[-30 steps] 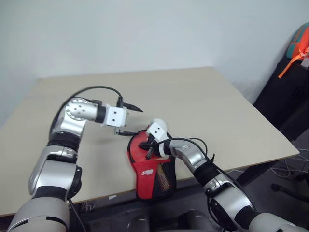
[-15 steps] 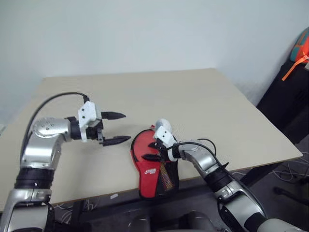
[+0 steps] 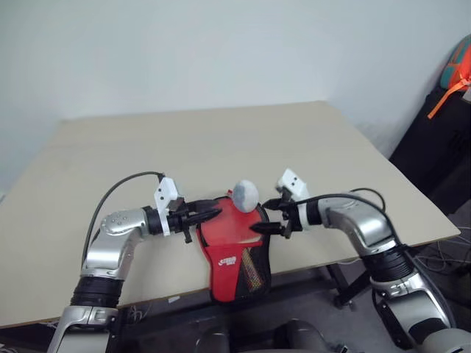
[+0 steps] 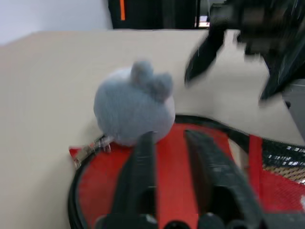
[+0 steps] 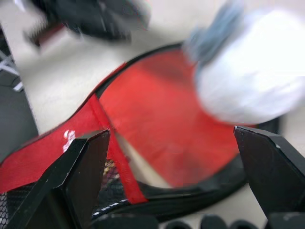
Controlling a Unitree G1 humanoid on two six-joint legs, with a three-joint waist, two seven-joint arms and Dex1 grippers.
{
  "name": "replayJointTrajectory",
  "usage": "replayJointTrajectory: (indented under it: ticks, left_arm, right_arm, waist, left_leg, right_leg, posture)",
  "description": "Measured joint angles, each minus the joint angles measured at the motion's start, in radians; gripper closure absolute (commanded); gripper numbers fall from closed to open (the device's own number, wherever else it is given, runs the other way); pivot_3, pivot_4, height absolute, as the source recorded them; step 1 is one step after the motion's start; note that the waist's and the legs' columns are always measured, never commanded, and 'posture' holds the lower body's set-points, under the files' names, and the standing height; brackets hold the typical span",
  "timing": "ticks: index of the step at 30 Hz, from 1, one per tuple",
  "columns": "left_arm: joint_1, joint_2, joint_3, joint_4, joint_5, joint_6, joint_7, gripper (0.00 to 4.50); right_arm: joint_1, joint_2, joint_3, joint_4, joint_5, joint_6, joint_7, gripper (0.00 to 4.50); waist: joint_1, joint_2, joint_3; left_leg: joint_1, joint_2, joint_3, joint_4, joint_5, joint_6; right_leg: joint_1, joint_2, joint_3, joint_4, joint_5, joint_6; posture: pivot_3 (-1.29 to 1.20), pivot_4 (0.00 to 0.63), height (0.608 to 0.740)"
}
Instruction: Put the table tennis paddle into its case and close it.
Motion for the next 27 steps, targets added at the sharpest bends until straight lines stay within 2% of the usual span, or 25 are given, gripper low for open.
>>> replayJointTrajectory:
  ticks: [8,17,27]
  left_arm:
    - [-0.041,-0.075,-0.044,0.102,0.040,-0.018,0.012,4.43]
    - [-0.100,-0.137,-0.046,0.223,0.078,-0.085,0.054,4.43]
    - [-0.088,-0.145,-0.047,0.284,0.113,-0.144,0.050,4.43]
  right_arm:
    - [-0.064,0.006,-0.011,0.114,0.000,-0.026,-0.074,0.00]
    - [-0.139,0.138,0.018,0.279,-0.032,-0.108,-0.153,0.00]
    - [-0.192,0.231,0.039,0.450,-0.069,-0.190,-0.184,0.00]
  waist:
    - [-0.001,0.000,0.000]
    - [-0.002,0.000,0.000]
    - [-0.002,0.000,0.000]
  left_leg:
    - [0.000,-0.001,0.002,0.000,0.000,0.001]
    - [-0.001,-0.002,0.005,0.000,0.001,0.001]
    - [-0.001,0.001,0.005,0.000,0.000,0.001]
  right_leg:
    - [-0.001,0.000,0.000,0.000,0.000,0.000]
    - [-0.002,0.000,0.000,0.000,0.000,0.000]
    - [-0.001,0.000,0.000,0.000,0.000,0.000]
  posture:
    - [0.00,0.000,0.706]
    - [0.00,0.000,0.706]
    - [0.00,0.000,0.706]
